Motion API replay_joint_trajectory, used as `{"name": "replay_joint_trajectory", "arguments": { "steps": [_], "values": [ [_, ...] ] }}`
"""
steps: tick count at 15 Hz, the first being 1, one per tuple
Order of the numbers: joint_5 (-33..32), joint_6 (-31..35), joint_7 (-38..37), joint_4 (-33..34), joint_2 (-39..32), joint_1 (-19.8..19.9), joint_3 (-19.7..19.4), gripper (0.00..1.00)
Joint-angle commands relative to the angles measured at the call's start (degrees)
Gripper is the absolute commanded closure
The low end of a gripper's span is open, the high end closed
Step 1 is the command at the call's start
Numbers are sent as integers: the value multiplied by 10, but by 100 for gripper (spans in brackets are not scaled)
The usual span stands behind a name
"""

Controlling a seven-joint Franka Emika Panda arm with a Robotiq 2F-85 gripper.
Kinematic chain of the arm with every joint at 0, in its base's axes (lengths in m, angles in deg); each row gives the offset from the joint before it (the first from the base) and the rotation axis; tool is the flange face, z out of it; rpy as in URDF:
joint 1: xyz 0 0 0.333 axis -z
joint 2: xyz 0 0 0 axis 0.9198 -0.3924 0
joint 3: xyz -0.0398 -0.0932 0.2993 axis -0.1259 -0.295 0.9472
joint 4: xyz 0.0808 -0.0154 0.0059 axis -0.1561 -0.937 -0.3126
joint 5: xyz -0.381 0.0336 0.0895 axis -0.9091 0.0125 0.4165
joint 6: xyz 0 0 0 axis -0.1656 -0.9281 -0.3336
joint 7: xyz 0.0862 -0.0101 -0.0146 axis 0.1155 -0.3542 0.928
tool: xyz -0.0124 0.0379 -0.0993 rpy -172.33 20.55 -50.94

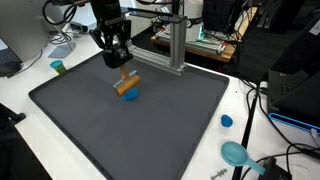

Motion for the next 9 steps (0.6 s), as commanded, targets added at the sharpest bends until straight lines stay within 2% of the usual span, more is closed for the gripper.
{"name": "replay_joint_trajectory", "arguments": {
  "steps": [1,9],
  "values": [
    [-22,-14,-24,27,-19,-2,-10,78],
    [-24,-7,-8,26,-58,3,-8,78]
  ]
}}
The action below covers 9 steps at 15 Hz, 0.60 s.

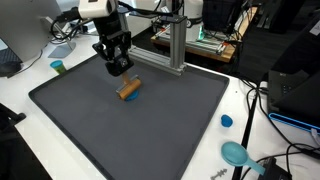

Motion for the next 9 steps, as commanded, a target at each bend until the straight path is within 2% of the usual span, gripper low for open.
{"name": "replay_joint_trajectory", "arguments": {
  "steps": [1,6,9],
  "values": [
    [-13,-7,2,16,-16,3,0,78],
    [-18,0,13,22,-41,4,1,78],
    [3,7,34,15,-52,16,5,78]
  ]
}}
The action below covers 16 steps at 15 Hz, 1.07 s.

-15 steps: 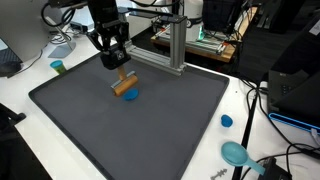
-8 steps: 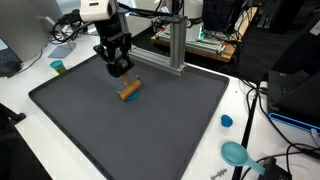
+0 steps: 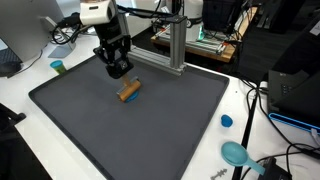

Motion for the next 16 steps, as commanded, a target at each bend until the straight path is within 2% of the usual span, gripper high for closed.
{"name": "replay_joint_trajectory", "arguments": {
  "steps": [1,2,3,5,6,11,16],
  "values": [
    [22,-1,32,8,-38,20,9,78],
    [5,-1,7,1,-1,7,5,78],
    [6,-1,8,2,0,9,4,53],
    [5,-1,8,2,0,8,5,53],
    [5,-1,8,2,0,8,5,78],
    [17,40,38,0,-32,13,16,78],
    [46,21,95,3,-46,28,27,78]
  ]
}}
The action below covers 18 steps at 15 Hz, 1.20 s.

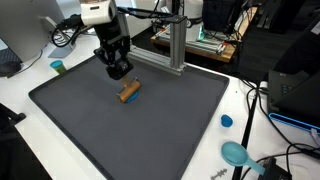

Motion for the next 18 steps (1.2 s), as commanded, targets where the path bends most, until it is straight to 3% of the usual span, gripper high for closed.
{"name": "replay_joint_trajectory", "arguments": {
  "steps": [1,6,18],
  "values": [
    [48,8,66,5,-45,23,20,78],
    [96,-17,145,14,-56,43,23,78],
    [96,-56,193,55,-90,43,19,78]
  ]
}}
